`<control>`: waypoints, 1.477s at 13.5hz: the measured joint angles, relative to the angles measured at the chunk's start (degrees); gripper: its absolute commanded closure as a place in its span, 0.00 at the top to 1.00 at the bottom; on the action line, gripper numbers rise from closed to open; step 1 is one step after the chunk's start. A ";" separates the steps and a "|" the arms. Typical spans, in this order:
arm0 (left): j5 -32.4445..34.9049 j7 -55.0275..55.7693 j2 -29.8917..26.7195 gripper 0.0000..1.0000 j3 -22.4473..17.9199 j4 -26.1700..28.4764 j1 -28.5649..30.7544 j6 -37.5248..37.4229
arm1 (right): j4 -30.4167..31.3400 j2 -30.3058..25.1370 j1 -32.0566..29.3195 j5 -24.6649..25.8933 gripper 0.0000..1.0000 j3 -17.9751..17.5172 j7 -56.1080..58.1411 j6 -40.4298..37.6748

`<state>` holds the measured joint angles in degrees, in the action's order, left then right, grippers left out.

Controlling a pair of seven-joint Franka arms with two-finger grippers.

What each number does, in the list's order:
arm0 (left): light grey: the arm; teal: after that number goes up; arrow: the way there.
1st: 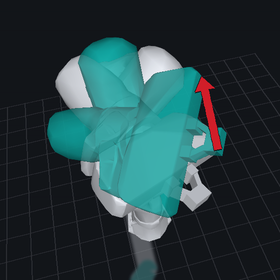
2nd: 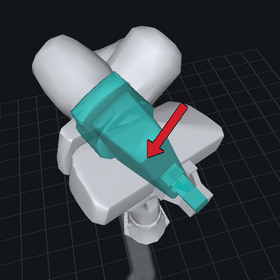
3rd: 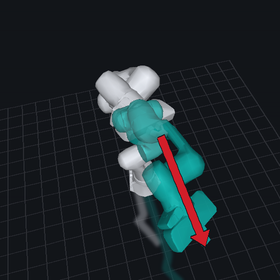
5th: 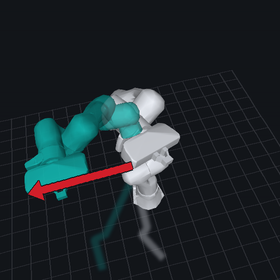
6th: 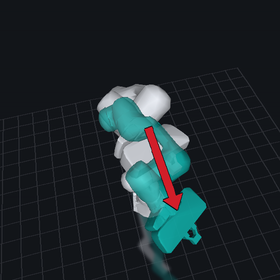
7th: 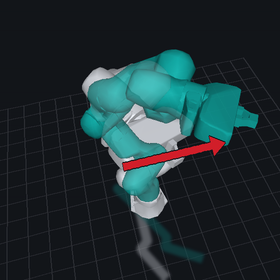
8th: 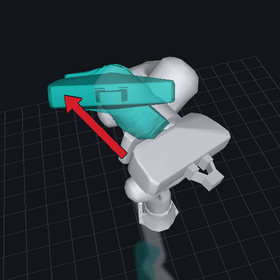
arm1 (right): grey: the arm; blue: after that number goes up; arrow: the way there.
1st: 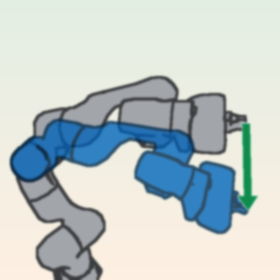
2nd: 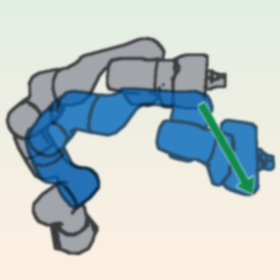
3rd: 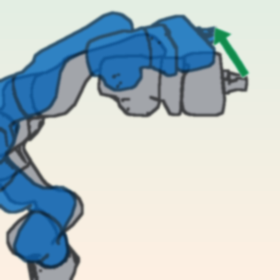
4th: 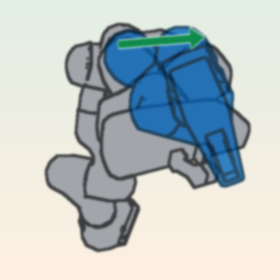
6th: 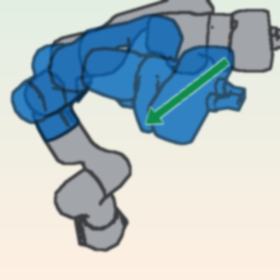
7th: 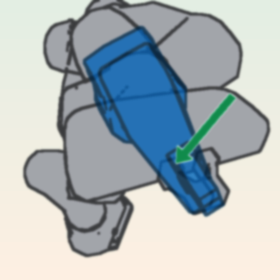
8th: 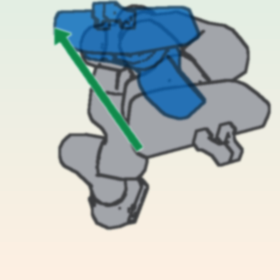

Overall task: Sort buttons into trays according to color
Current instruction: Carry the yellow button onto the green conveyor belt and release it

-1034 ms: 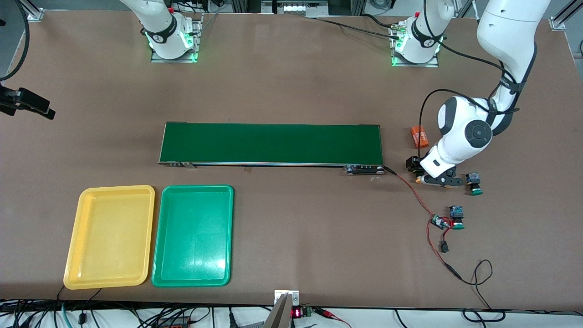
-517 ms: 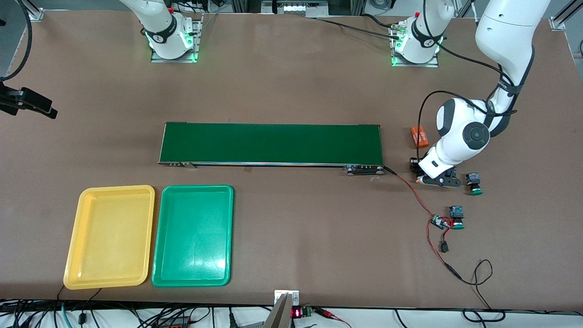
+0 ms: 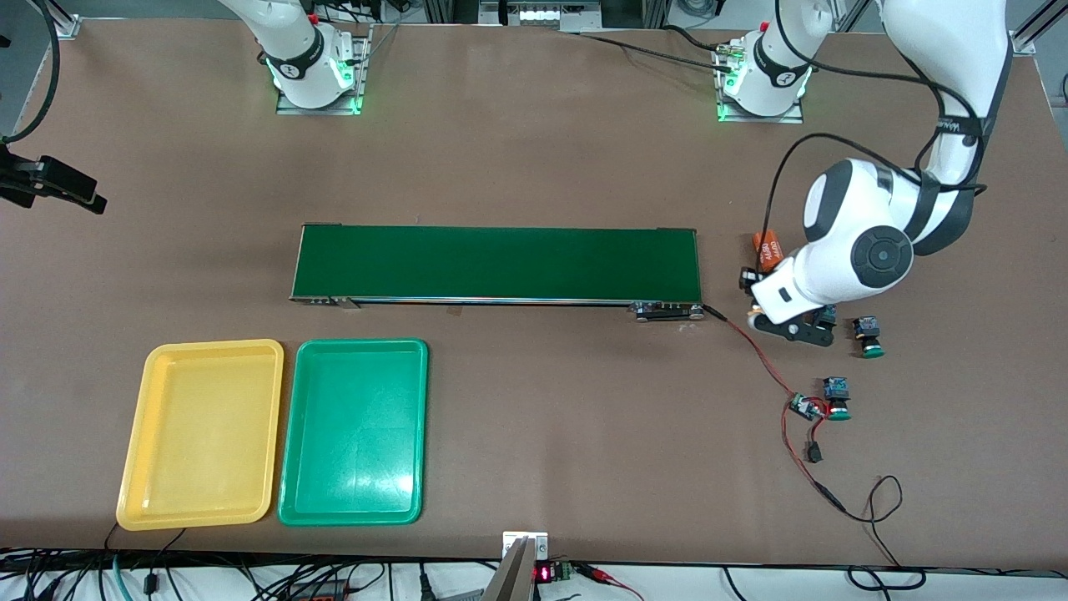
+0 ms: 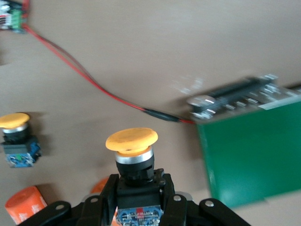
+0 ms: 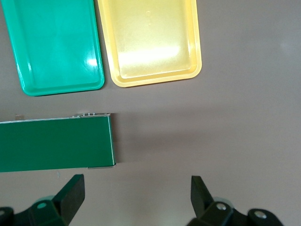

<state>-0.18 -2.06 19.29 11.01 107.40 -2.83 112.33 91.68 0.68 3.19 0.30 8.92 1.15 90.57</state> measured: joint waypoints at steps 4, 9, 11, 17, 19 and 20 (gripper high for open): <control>-0.01 4.75 0.37 0.25 3.57 -0.36 -0.72 -3.30 | 0.16 -0.55 0.58 0.01 1.00 -0.60 0.01 0.02; -0.06 17.80 4.71 0.28 6.53 -0.07 -6.77 0.03 | 0.43 -0.55 0.67 0.02 1.00 -0.61 0.01 0.02; -0.06 22.35 6.04 0.29 6.66 -0.04 -10.39 3.82 | 0.45 -0.55 0.70 0.02 1.00 -0.64 0.01 0.02; -0.06 24.74 8.04 1.00 6.44 0.28 -13.76 8.14 | 0.47 -0.55 0.74 0.02 1.00 -0.65 0.01 0.02; -0.06 24.89 7.92 1.00 6.21 -0.21 -13.38 7.22 | 0.48 -0.55 0.75 0.02 1.00 -0.65 0.02 0.02; -0.06 24.96 7.50 1.00 6.18 -1.18 -12.98 5.68 | 0.48 -0.55 0.75 0.02 1.00 -0.65 0.02 0.02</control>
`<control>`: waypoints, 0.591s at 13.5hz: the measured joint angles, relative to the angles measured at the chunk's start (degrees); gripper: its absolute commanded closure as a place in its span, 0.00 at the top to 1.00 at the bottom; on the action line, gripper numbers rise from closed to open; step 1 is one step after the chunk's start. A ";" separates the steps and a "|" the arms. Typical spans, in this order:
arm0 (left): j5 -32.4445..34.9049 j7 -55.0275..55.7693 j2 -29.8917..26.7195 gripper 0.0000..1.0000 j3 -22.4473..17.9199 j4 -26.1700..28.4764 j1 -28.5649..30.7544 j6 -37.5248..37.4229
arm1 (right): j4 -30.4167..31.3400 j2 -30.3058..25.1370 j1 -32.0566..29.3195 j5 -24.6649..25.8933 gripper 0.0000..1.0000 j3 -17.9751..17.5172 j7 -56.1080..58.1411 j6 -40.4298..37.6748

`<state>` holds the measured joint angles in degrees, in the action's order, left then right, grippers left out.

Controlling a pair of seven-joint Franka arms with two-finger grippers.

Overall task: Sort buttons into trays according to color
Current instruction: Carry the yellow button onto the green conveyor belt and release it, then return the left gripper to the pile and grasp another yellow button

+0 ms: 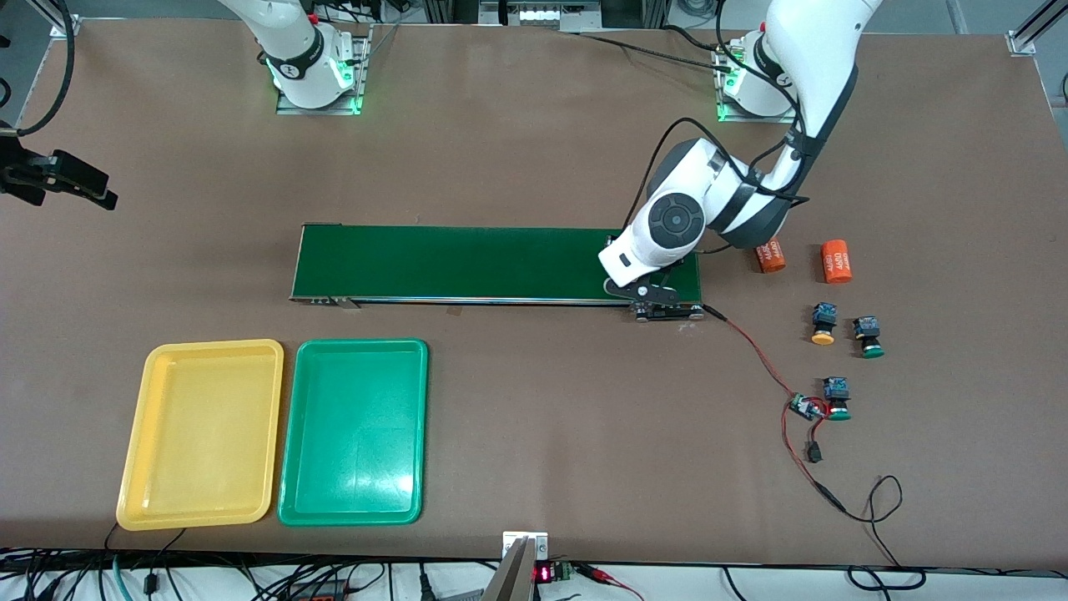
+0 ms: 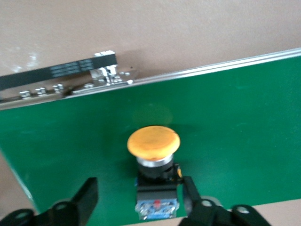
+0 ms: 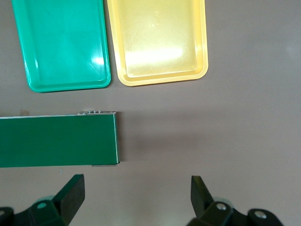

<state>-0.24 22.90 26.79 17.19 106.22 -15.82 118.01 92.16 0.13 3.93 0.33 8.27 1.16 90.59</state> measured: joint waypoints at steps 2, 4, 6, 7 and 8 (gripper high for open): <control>0.02 0.02 -1.77 1.00 -0.15 -3.84 1.50 -6.19 | 0.01 0.00 0.00 0.00 1.00 0.00 0.00 0.00; 0.20 -1.03 -3.84 1.00 -0.56 -8.78 5.19 -13.94 | 0.02 0.00 0.04 0.00 1.00 -0.02 0.00 0.00; 2.70 -4.70 -4.52 1.00 -1.21 -11.09 10.40 -17.51 | 0.02 0.00 0.05 0.00 1.00 -0.02 0.00 0.00; 5.97 -6.79 -4.17 1.00 -1.45 -11.08 13.29 -17.88 | 0.02 0.00 0.06 0.00 1.00 -0.02 0.00 0.00; 9.75 -9.19 -3.29 1.00 -1.56 -11.02 16.02 -17.91 | 0.02 0.00 0.07 0.00 1.00 -0.02 0.00 0.00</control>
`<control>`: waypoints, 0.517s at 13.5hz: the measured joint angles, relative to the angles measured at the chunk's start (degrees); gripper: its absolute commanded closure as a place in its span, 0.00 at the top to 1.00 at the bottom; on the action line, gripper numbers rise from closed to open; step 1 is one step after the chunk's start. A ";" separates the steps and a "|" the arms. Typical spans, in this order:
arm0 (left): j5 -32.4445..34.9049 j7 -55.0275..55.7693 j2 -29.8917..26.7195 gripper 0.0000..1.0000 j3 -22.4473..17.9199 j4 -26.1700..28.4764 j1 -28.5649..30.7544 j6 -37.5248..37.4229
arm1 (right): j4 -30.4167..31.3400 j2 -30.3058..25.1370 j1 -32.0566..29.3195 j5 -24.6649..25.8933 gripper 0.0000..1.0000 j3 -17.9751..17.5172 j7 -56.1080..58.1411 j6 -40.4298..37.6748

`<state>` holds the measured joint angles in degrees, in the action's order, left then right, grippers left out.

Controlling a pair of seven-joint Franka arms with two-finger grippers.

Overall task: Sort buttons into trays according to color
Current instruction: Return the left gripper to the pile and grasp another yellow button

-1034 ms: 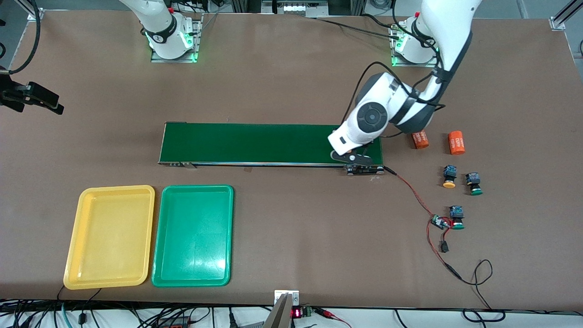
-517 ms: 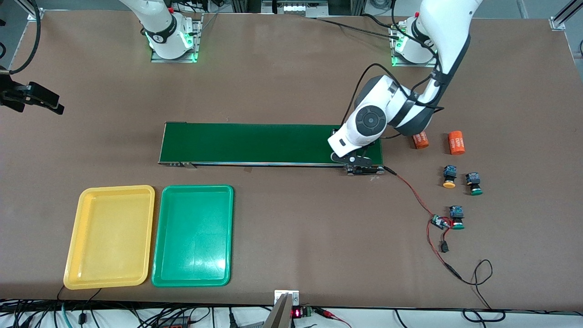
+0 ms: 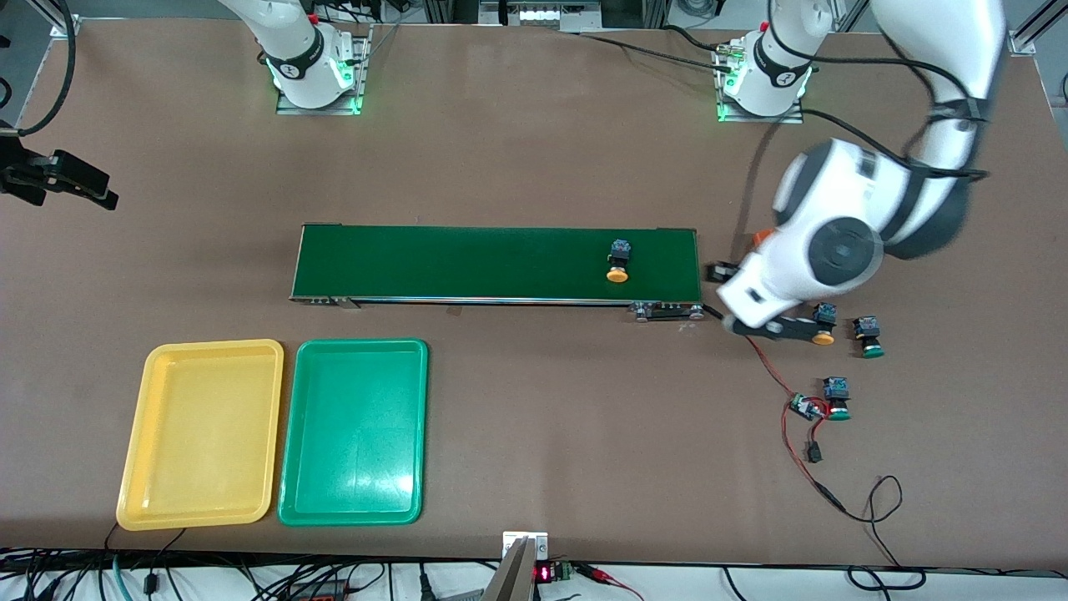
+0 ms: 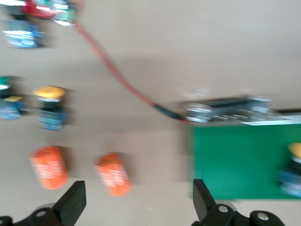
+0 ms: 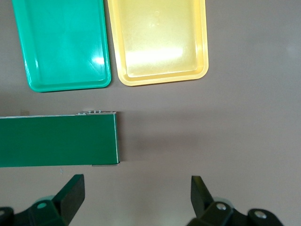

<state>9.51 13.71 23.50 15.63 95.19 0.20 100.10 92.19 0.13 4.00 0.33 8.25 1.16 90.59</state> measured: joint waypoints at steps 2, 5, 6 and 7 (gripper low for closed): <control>5.99 -5.67 2.91 1.00 -0.09 0.08 4.21 0.07 | 0.00 0.00 0.01 0.00 1.00 0.00 0.00 0.00; 10.18 -9.61 7.45 1.00 -0.10 0.48 6.86 2.18 | 0.01 0.00 0.05 0.00 1.00 -0.80 0.05 0.00; 10.50 -9.85 8.52 1.00 -0.10 1.02 7.35 3.94 | 0.01 -0.01 0.07 0.00 1.00 -1.07 0.05 0.00; 10.77 -10.26 9.26 1.00 -0.10 1.68 7.92 5.88 | 0.01 -0.01 0.09 0.00 1.00 -1.22 0.05 0.01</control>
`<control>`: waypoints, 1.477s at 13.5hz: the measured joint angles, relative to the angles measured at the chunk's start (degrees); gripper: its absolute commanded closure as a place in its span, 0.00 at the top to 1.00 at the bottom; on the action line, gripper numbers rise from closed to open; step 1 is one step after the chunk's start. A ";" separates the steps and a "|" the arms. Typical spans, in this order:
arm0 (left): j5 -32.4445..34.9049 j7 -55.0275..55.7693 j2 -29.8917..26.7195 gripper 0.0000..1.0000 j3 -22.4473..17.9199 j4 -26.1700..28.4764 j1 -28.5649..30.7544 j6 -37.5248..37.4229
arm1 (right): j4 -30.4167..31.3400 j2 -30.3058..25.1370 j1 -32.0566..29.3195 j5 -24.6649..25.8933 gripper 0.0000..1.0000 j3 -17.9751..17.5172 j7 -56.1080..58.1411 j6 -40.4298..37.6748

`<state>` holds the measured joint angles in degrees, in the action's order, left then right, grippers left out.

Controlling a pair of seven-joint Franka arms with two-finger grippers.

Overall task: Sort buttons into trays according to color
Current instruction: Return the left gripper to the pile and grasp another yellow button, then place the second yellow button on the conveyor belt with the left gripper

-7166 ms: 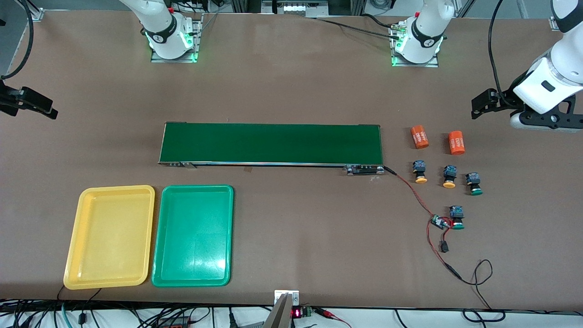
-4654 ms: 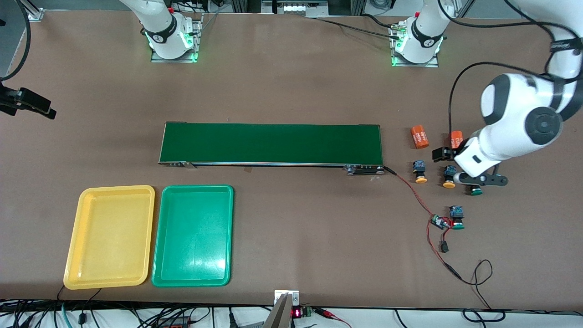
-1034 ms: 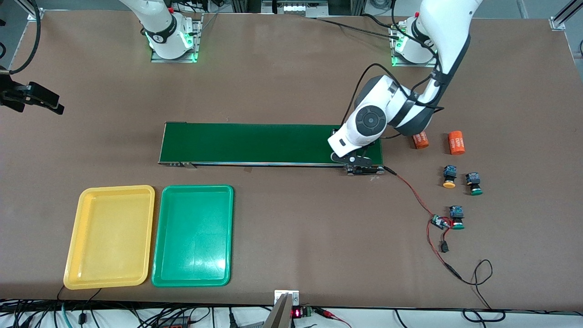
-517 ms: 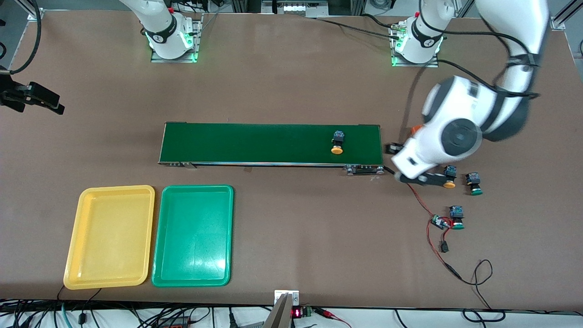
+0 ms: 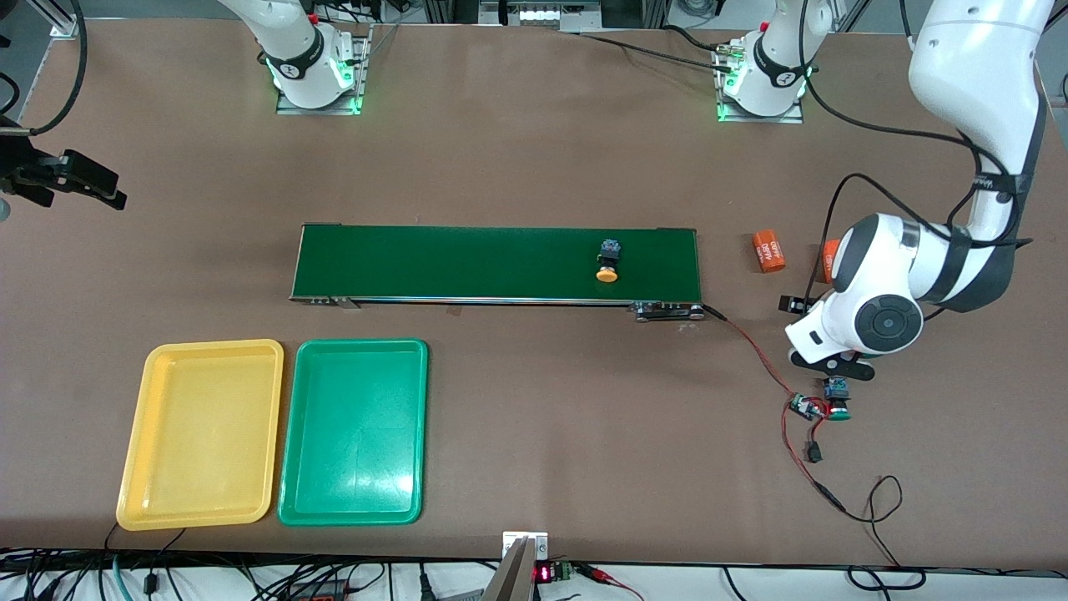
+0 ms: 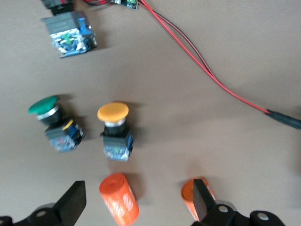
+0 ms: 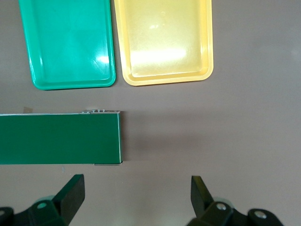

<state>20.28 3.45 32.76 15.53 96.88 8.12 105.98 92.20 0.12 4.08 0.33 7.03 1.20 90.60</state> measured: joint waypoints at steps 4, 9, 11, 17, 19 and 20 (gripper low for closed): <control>2.39 -1.95 1.39 1.00 -0.06 5.38 3.99 10.78 | 0.00 0.00 -0.01 0.01 1.00 -0.02 0.00 0.06; 2.41 -2.77 2.89 1.00 -0.08 12.04 8.06 21.81 | 0.00 0.00 -0.01 0.04 1.00 -0.01 0.00 0.10; 2.41 -2.77 2.89 0.58 -0.07 12.15 8.32 21.98 | 0.00 0.00 -0.01 0.04 1.00 -0.01 0.00 0.11; 2.41 -2.86 2.00 0.15 1.87 11.19 8.49 17.05 | 0.00 -0.01 -0.01 0.04 1.00 -0.01 0.00 0.19; 0.94 -2.79 0.87 0.15 4.88 9.27 8.66 11.11 | 0.00 -0.01 -0.01 0.04 1.00 -0.01 0.00 0.21; -1.27 -2.80 0.06 0.15 6.88 8.06 8.68 7.86 | 0.00 -0.01 -0.01 0.04 1.00 -0.01 0.00 0.21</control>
<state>19.01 0.65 32.82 22.41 104.94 16.80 113.84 92.20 0.11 4.07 0.37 7.02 1.20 90.81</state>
